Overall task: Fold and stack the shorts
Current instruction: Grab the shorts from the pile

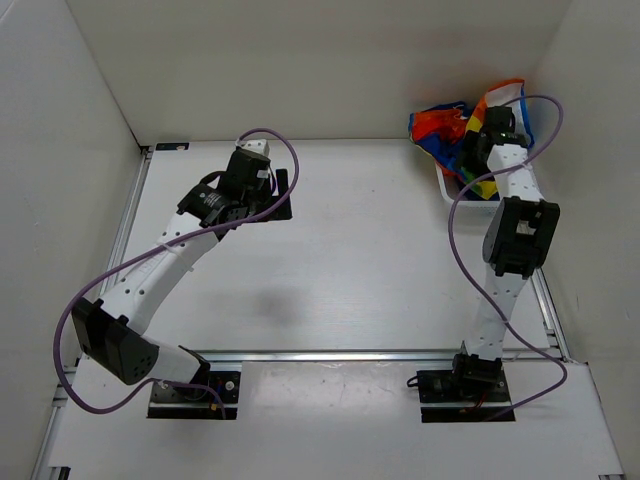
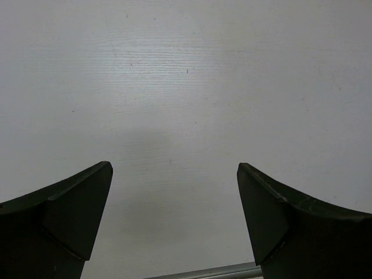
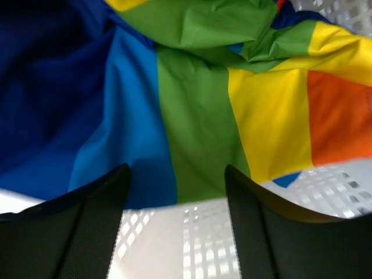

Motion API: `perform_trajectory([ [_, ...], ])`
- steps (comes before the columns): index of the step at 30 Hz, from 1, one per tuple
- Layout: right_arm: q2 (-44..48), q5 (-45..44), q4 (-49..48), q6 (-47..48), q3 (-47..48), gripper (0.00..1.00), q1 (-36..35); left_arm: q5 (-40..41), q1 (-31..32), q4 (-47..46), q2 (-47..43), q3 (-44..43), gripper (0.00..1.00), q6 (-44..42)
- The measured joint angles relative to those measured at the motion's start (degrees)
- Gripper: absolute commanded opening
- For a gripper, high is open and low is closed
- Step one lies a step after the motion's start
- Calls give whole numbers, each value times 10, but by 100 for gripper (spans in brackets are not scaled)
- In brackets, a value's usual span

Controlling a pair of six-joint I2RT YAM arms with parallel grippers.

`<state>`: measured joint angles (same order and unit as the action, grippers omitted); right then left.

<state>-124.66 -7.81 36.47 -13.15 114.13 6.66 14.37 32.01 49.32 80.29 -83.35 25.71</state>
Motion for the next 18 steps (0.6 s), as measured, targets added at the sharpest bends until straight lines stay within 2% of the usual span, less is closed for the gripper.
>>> perform_trajectory([
  [1, -10, -3, 0, 2, 5, 67, -1, 0, 0, 0, 0, 0, 100, 0],
  [2, -19, -6, 3, 3, 9, 57, -2, 0, 0, 0, 0, 0, 100, 0],
  [5, -47, -6, 11, 7, 31, 42, -2, 0, 0, 0, 0, 0, 100, 0],
  [6, -56, -4, 13, 6, 41, 31, -2, 0, 0, 0, 1, 0, 100, 0],
  [8, -63, 6, 15, 7, 57, 17, -2, 0, 0, 2, 1, 0, 100, 0],
  [9, -63, 10, 16, 6, 63, 5, -2, 0, 0, 2, 2, 0, 100, 0],
  [10, -63, 17, 20, 2, 73, 0, -2, 0, 0, 2, 2, 0, 100, 0],
  [14, -48, 34, 21, 0, 87, 0, -2, 0, 0, 3, 2, 0, 100, 0],
  [18, -5, 36, 23, -1, 82, 47, -2, 1, 0, 4, 2, 0, 100, 0],
])
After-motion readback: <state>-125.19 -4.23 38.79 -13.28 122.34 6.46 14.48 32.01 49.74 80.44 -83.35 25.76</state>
